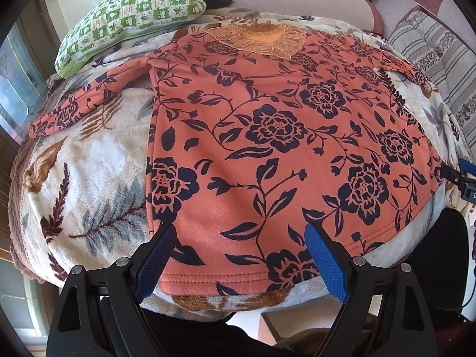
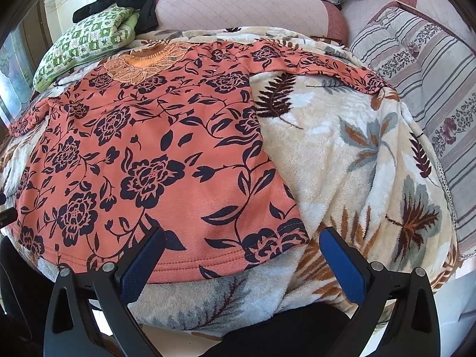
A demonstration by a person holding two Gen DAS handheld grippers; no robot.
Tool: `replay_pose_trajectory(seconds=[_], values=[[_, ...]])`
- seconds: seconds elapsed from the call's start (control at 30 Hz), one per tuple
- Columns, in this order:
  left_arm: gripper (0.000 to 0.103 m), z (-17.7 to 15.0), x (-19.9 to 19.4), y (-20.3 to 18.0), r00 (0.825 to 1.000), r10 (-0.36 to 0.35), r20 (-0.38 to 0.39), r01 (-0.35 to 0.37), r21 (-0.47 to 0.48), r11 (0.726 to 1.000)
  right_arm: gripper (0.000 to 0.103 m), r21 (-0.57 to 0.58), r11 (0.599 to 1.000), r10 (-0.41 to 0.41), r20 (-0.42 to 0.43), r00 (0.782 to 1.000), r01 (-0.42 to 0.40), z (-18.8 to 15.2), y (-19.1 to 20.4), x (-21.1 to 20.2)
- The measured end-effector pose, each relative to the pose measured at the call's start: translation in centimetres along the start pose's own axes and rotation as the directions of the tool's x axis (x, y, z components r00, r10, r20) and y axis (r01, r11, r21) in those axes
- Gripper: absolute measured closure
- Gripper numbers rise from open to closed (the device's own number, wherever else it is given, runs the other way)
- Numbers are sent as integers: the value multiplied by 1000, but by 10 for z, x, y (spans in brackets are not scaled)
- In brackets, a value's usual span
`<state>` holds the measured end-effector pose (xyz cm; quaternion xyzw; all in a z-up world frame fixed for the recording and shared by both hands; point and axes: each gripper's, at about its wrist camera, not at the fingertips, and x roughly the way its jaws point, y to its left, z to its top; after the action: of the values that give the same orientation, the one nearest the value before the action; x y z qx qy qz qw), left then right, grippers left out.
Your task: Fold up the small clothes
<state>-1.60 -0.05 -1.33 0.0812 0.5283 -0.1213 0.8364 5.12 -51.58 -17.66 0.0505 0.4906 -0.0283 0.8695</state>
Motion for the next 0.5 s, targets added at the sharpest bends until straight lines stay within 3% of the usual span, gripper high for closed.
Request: replay_pose_trajectory(seconds=[0.17,0.27,0.4,0.5], values=[[15,10,-8,47,999,40,10,-38,-129,991,1,70,997,16,-7,1000,-16,1,-22,5],[15,10,-4,79,999,22,-29,-29,-267,963,1,130,991,21,-26,999,-17,-2,-40,13],[16,0,18,93,989,-97,-114,48,-371,927,1,193,981,50,-70,996,-35,-9,-54,30],[16,-8,45,86,954,-233,-191,139,-411,901,3,199,978,88,-91,992,-68,-13,-53,42]])
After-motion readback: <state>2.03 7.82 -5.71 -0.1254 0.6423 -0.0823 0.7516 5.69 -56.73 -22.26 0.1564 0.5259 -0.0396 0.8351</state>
